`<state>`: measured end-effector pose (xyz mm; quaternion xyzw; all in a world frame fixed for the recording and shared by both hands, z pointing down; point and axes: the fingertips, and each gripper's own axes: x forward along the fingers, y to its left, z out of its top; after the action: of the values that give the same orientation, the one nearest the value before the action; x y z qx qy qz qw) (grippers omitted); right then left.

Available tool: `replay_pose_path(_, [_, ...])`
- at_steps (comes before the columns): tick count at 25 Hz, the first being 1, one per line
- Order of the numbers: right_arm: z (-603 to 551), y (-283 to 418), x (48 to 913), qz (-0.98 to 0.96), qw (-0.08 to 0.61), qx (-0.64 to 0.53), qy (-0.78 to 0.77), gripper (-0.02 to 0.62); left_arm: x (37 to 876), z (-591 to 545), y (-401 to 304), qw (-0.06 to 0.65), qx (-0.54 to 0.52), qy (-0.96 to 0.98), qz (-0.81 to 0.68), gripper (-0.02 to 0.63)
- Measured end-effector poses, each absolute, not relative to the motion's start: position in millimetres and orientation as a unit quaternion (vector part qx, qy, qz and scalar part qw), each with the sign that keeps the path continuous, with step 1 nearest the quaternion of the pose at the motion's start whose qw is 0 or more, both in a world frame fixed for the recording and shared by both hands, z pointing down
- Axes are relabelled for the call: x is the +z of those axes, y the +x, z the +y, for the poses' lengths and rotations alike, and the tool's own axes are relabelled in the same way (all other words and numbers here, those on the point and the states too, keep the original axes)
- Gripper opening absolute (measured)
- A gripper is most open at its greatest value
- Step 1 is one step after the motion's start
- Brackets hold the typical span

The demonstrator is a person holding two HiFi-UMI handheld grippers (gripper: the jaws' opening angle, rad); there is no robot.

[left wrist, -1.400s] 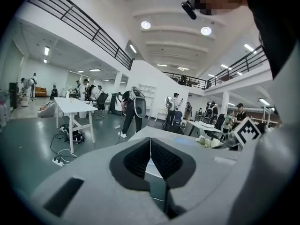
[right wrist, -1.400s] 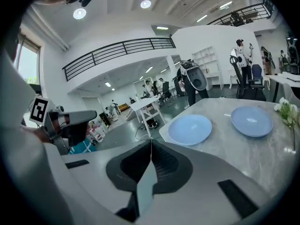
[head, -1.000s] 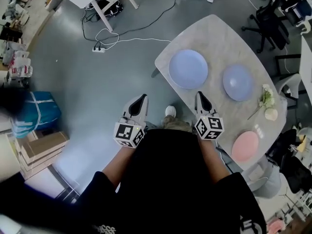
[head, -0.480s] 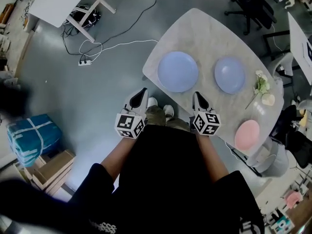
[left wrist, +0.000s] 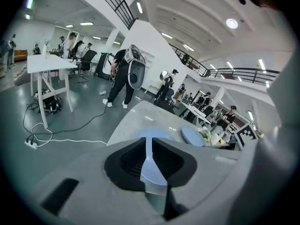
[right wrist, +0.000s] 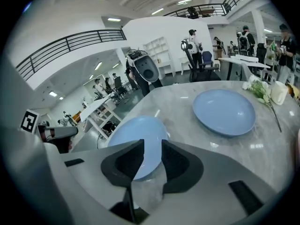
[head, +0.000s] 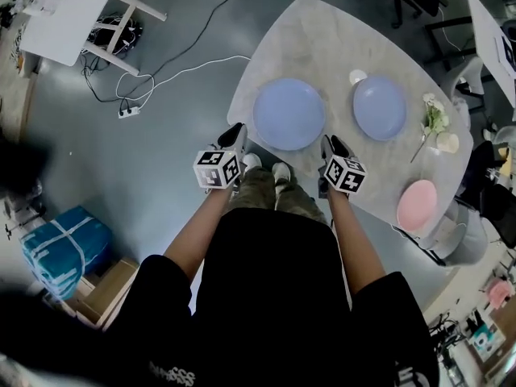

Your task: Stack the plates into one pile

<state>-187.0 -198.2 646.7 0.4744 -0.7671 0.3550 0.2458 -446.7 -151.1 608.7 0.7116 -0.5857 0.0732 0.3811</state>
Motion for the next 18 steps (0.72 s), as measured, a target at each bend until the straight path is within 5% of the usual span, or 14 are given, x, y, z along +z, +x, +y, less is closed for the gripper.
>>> replay_pose_path(3, [-204,-187,670,-0.753,0.252,0.372,0.481,0.085,643,-164,-442,0.411,0.096,0.710,-0.563,0.120])
replay_pose_path(12, [-218,-176,733,-0.717,0.292,0.400,0.491,0.095,719,-185,-434,0.445,0.135,0.721,-0.514,0.155])
replay_pose_path(18, [-229,-180,738,-0.716,0.241,0.424,0.499,0.104,744,-190,-435,0.464,0.140,0.711,-0.509,0.156])
